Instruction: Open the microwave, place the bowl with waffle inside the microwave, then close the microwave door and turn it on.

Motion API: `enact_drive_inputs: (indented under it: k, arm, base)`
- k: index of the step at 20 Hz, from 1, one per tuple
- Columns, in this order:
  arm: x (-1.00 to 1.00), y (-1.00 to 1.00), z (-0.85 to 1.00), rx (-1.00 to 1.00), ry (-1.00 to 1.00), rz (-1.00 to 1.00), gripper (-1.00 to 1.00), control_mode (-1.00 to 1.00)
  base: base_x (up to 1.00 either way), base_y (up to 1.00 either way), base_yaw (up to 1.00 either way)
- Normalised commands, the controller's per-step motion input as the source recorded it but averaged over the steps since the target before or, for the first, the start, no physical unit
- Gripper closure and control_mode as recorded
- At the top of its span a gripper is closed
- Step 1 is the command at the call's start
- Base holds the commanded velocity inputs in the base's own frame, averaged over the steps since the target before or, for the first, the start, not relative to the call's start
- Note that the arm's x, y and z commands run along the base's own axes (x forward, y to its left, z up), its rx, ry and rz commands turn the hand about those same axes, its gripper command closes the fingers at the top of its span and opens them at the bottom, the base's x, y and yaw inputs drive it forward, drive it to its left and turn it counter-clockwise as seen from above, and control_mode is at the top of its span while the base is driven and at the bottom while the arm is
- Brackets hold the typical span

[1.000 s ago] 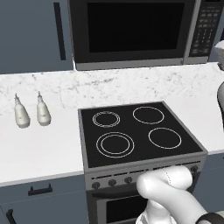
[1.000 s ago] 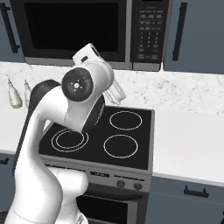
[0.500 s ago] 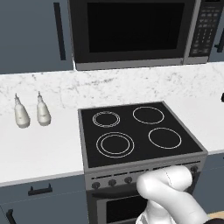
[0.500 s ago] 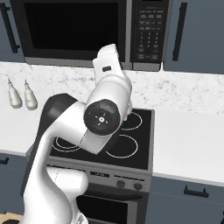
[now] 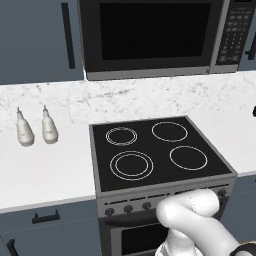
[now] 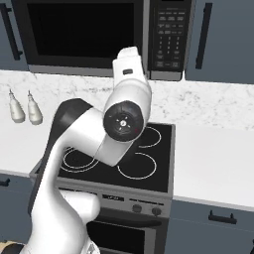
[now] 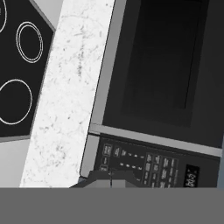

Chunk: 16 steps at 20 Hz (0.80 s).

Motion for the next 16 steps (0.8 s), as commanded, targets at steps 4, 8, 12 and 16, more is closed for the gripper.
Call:
enact_drive_inputs:
  k: [4, 8, 12, 16]
  arm:
    - [0.28, -0.03, 0.00, 0.13, -0.03, 0.00, 1.00, -1.00]
    - [0.31, 0.00, -0.14, 0.07, -0.02, 0.00, 1.00, -1.00]
    - [0.49, 0.00, -0.29, 0.03, 0.00, 0.00, 1.00, -1.00]
    - [0.59, 0.00, -0.25, 0.03, 0.00, 0.04, 1.00, -1.00]
  base:
    - [0.00, 0.00, 0.00]
    - [0.00, 0.00, 0.00]
    - [0.00, 0.00, 0.00]
    - [0.00, 0.00, 0.00]
